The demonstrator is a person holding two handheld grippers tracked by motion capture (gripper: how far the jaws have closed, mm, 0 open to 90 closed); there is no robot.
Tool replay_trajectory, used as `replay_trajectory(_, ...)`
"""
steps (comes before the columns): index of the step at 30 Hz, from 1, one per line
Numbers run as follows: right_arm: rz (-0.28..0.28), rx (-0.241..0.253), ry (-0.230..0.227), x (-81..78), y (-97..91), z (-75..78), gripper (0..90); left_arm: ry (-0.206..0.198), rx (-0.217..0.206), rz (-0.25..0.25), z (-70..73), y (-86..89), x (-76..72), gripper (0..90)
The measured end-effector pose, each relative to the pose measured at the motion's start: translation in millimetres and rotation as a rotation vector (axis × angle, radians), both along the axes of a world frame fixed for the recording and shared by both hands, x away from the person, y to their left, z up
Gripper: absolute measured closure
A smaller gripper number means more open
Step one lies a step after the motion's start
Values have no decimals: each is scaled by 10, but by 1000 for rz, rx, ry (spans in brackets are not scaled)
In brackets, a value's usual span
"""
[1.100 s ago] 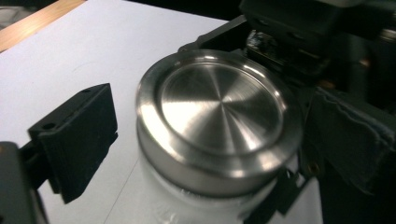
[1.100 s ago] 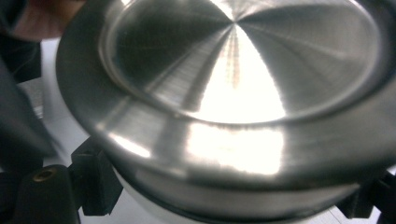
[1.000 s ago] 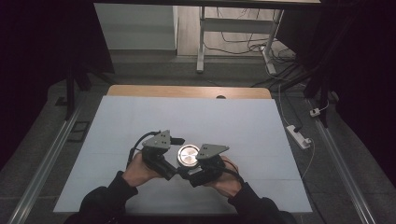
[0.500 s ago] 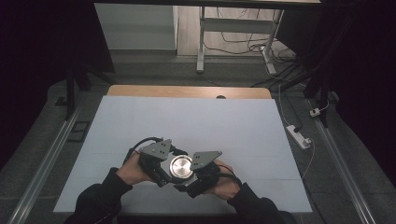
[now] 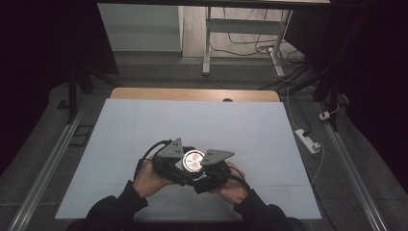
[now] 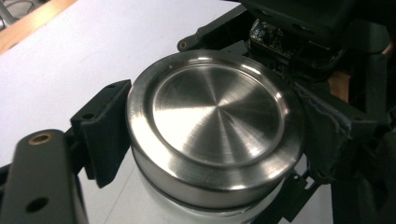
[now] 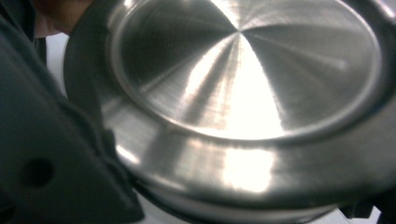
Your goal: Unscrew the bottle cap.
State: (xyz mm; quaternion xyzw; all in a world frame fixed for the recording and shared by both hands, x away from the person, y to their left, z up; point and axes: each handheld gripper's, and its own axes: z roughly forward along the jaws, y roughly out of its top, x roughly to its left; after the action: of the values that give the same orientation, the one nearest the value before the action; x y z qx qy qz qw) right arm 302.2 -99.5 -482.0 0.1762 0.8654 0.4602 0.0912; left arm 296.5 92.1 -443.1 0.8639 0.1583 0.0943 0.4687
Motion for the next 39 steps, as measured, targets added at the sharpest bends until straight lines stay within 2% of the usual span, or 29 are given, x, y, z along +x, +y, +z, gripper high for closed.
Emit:
replay_trajectory(3,-5,12,-1,-8,-9,13,152,32,-37,-22,18,52,40,84)
replay_trajectory(4,-2,15,-1,-9,-13,18,152,32,-37,-22,18,52,40,75)
replay_trajectory(6,10,20,-3,-7,-22,29,152,46,-72,-49,55,133,64,44)
replay_trajectory(7,21,20,0,-4,-29,34,151,57,-85,-94,100,225,84,37)
replay_trajectory(8,21,20,0,-4,-29,34,151,57,-85,-94,100,225,84,37)
replay_trajectory(9,39,18,5,-4,-34,35,152,62,-86,-126,113,260,88,37)
replay_trajectory(10,73,13,3,-16,-31,35,152,60,-73,-184,126,314,87,42)
replay_trajectory(12,116,10,10,-28,-22,35,151,47,-52,-227,125,335,78,57)
replay_trajectory(14,159,7,16,-53,-1,37,152,48,-34,-263,115,326,66,64)
replay_trajectory(15,159,7,16,-53,-1,37,152,48,-34,-263,115,326,66,73)
replay_trajectory(17,225,1,18,-99,32,36,152,33,-4,-293,104,293,43,78)
replay_trajectory(18,242,-1,19,-112,39,35,152,37,1,-311,96,273,35,86)
replay_trajectory(19,257,-5,16,-117,44,33,152,26,23,-338,82,240,13,101)
replay_trajectory(21,269,-13,21,-140,55,36,152,9,50,-356,69,205,-13,116)
replay_trajectory(23,270,-13,19,-144,58,34,152,-4,45,-347,66,203,-22,184)
replay_trajectory(24,270,-13,19,-144,58,34,152,-4,45,-347,66,203,-22,187)
replay_trajectory(27,234,-13,13,-114,43,40,152,4,26,-281,52,186,-8,190)
replay_trajectory(28,234,-13,13,-114,43,40,152,4,26,-281,52,186,-8,190)
replay_trajectory(29,188,-11,18,-85,30,36,152,1,27,-219,42,154,-5,191)
replay_trajectory(32,122,-12,14,-43,13,25,152,8,11,-114,17,96,1,191)
replay_trajectory(33,94,-14,15,-27,6,23,152,8,11,-114,17,96,1,190)
replay_trajectory(34,94,-14,15,-27,6,23,152,7,7,-73,3,71,3,190)
replay_trajectory(35,35,-25,2,-5,5,8,152,9,3,-27,-20,41,8,189)
replay_trajectory(37,-2,-30,4,7,7,-8,152,11,-1,-9,-35,27,13,186)
replay_trajectory(38,-13,-30,3,5,8,-13,152,20,-18,-13,-48,29,32,182)
replay_trajectory(39,-16,-28,2,3,9,-14,152,20,-18,-13,-48,29,32,149)
